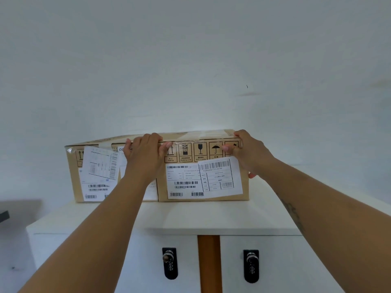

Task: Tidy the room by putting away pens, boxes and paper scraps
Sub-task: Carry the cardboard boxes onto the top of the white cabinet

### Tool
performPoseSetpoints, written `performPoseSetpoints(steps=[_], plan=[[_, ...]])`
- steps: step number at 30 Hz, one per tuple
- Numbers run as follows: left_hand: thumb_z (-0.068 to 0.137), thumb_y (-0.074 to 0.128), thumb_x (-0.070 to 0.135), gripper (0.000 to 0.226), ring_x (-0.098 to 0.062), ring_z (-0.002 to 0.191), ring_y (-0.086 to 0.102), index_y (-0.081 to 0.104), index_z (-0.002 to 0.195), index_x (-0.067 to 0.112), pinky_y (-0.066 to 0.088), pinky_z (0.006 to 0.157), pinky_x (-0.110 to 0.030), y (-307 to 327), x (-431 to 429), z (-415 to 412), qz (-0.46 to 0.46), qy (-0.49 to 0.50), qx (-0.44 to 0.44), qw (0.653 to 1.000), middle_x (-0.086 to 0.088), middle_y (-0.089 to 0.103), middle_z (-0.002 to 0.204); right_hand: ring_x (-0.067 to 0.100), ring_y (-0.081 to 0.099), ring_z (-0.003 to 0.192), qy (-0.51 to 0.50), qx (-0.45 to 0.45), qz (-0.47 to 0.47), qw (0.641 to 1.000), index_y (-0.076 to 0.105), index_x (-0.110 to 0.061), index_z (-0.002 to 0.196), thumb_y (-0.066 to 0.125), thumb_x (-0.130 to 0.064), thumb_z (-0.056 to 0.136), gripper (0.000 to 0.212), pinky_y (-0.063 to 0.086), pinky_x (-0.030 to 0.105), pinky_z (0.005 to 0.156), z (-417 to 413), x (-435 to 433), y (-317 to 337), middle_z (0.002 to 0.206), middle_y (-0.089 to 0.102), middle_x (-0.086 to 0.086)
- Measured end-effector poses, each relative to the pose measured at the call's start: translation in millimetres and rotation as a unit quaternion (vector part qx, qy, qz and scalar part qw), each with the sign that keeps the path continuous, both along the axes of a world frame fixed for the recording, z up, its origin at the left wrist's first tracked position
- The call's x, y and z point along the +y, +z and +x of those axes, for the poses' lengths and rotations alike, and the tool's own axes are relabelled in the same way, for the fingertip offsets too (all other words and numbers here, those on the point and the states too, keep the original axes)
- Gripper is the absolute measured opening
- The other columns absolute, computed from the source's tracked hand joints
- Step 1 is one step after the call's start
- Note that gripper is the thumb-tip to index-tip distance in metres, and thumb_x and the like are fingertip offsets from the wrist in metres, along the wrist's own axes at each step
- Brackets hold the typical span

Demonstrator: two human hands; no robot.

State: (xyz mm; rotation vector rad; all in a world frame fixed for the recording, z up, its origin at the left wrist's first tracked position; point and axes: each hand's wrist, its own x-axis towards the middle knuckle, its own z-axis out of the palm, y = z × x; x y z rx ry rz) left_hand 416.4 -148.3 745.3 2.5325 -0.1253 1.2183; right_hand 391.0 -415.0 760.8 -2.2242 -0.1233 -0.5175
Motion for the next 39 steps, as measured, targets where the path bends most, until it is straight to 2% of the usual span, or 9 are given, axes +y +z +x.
performPoseSetpoints(steps=[4, 8, 11, 14, 21, 27, 31, 36, 39], plan=[[0.102, 0.029, 0.051, 0.05, -0.032, 0.139, 0.034, 0.05, 0.13, 0.016, 0.016, 0.118, -0.051, 18, -14, -21, 0.063, 0.028, 0.081, 0.994, -0.008, 0.055, 0.136, 0.032, 0.055, 0.109, -0.052, 0.011, -0.076, 0.996, 0.029, -0.028, 0.145, 0.055, -0.062, 0.088, 0.071, 0.051, 0.046, 0.087, -5, 3, 6, 0.128, 0.05, 0.009], [0.102, 0.035, 0.049, 0.049, -0.033, 0.145, 0.023, 0.041, 0.142, 0.019, 0.024, 0.114, -0.048, 29, -15, -58, 0.11, 0.038, 0.038, 0.992, -0.006, 0.049, 0.145, 0.035, 0.027, 0.138, -0.121, -0.03, -0.229, 0.966, 0.024, -0.03, 0.15, 0.051, -0.055, 0.093, 0.067, 0.03, 0.051, 0.109, -24, 18, 22, 0.154, 0.024, 0.008], [0.1, 0.038, 0.052, 0.055, -0.032, 0.142, 0.029, 0.042, 0.143, 0.019, 0.031, 0.11, -0.047, 25, 21, -95, 0.134, 0.085, 0.036, 0.987, -0.004, 0.048, 0.146, 0.033, 0.024, 0.143, -0.125, -0.094, -0.318, 0.935, 0.023, -0.033, 0.15, 0.045, -0.051, 0.095, 0.062, 0.011, 0.056, 0.117, -39, 39, 26, 0.157, 0.024, 0.006], [0.098, 0.037, 0.055, 0.06, -0.031, 0.14, 0.03, 0.039, 0.145, 0.019, 0.032, 0.109, -0.046, 9, 66, -137, 0.132, 0.145, 0.061, 0.979, -0.004, 0.045, 0.149, 0.033, 0.026, 0.142, -0.098, -0.135, -0.353, 0.921, 0.025, -0.033, 0.15, 0.042, -0.048, 0.096, 0.058, 0.005, 0.059, 0.117, -51, 65, 23, 0.155, 0.03, 0.007], [0.095, 0.04, 0.058, 0.065, -0.033, 0.137, 0.037, 0.037, 0.147, 0.019, 0.034, 0.106, -0.045, -32, 151, -260, 0.11, 0.274, 0.12, 0.948, -0.003, 0.045, 0.15, 0.033, 0.02, 0.147, 0.041, -0.158, -0.37, 0.914, 0.025, -0.032, 0.151, 0.04, -0.055, 0.095, 0.062, 0.009, 0.06, 0.117, -87, 168, 3, 0.157, 0.03, 0.005], [0.095, 0.036, 0.061, 0.069, -0.03, 0.137, 0.04, 0.029, 0.152, 0.023, 0.034, 0.109, -0.048, -80, 187, -381, 0.086, 0.365, 0.156, 0.914, 0.0, 0.032, 0.159, 0.033, 0.014, 0.149, 0.204, -0.19, -0.369, 0.887, 0.027, -0.031, 0.15, 0.03, -0.061, 0.097, 0.061, 0.009, 0.056, 0.119, -160, 276, -34, 0.159, 0.026, 0.008], [0.093, 0.034, 0.063, 0.073, -0.032, 0.142, 0.034, 0.023, 0.154, 0.024, 0.029, 0.115, -0.049, -125, 203, -458, 0.027, 0.456, 0.186, 0.87, -0.001, 0.026, 0.162, 0.033, 0.012, 0.15, 0.314, -0.21, -0.373, 0.847, 0.023, -0.032, 0.152, 0.03, -0.06, 0.097, 0.062, 0.009, 0.055, 0.12, -211, 340, -64, 0.16, 0.023, 0.007], [0.093, 0.037, 0.062, 0.073, -0.032, 0.141, 0.035, 0.023, 0.154, 0.024, 0.03, 0.115, -0.051, -181, 205, -539, -0.034, 0.539, 0.212, 0.815, -0.004, 0.027, 0.161, 0.033, 0.016, 0.148, 0.43, -0.224, -0.389, 0.783, 0.024, -0.032, 0.152, 0.033, -0.06, 0.096, 0.063, 0.016, 0.056, 0.118, -278, 397, -113, 0.159, 0.025, 0.009], [0.092, 0.034, 0.065, 0.073, -0.032, 0.142, 0.034, 0.025, 0.152, 0.026, 0.031, 0.115, -0.051, -216, 201, -581, -0.084, 0.584, 0.224, 0.776, -0.002, 0.028, 0.161, 0.034, 0.013, 0.149, 0.487, -0.216, -0.388, 0.752, 0.022, -0.033, 0.153, 0.034, -0.06, 0.096, 0.064, 0.013, 0.056, 0.119, -310, 421, -144, 0.161, 0.02, 0.009]])
